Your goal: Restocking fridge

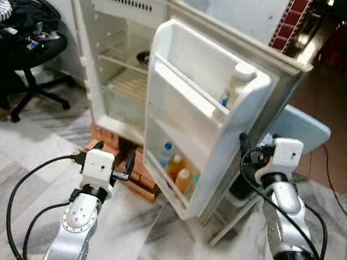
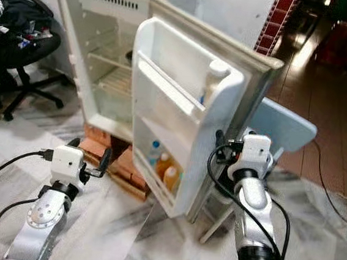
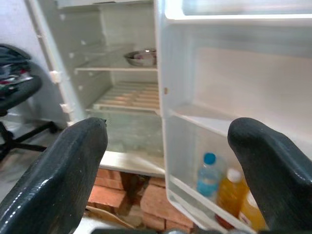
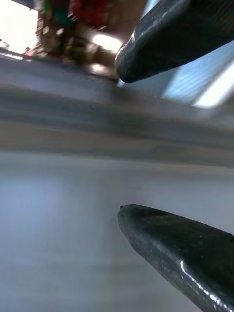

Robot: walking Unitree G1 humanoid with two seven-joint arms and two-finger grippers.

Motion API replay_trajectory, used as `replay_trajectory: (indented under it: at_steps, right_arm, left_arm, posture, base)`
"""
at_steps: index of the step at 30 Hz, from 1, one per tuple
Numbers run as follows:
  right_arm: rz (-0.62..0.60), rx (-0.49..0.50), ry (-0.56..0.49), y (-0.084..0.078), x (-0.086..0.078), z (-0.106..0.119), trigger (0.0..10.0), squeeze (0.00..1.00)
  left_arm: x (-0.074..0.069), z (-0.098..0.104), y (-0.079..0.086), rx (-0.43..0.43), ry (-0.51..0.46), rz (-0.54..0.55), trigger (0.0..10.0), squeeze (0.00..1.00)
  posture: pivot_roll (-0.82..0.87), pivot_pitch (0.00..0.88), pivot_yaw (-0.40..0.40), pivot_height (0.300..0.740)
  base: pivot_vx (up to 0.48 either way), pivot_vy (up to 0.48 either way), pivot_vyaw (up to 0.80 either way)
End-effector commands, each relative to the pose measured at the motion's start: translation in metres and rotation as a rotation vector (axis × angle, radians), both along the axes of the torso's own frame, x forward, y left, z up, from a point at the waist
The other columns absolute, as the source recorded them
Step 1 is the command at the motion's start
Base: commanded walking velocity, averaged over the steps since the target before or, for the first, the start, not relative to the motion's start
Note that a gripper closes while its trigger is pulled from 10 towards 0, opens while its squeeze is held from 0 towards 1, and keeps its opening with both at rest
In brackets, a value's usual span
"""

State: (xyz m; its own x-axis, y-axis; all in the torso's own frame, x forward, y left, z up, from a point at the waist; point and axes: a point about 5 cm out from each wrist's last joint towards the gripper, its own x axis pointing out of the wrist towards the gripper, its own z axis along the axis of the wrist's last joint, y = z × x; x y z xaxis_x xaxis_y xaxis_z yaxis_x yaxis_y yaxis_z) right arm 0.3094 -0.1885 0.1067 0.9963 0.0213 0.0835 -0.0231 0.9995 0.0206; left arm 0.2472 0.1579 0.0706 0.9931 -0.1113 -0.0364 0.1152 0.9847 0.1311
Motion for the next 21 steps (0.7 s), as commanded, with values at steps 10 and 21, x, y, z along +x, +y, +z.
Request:
replay_trajectory:
  at_steps: [10,21]
  right_arm:
    - [-0.025,-0.016,0.031,-0.015,0.01,0.0,10.0,0.0]
    - [0.473,0.426,-0.055,0.03,0.031,0.041,10.0,0.0]
  left_arm:
    - [-0.029,-0.018,0.01,0.004,0.117,0.042,10.0,0.0]
    - [-0.055,-0.029,0.009,-0.016,0.232,-0.017,10.0,0.0]
  posture:
    - [0.1,0.0,-0.06,0.74]
    - [0.12,0.0,-0.06,0.74]
  base:
    - [0.0,0.0,0.0]
    - [0.0,0.0,0.0]
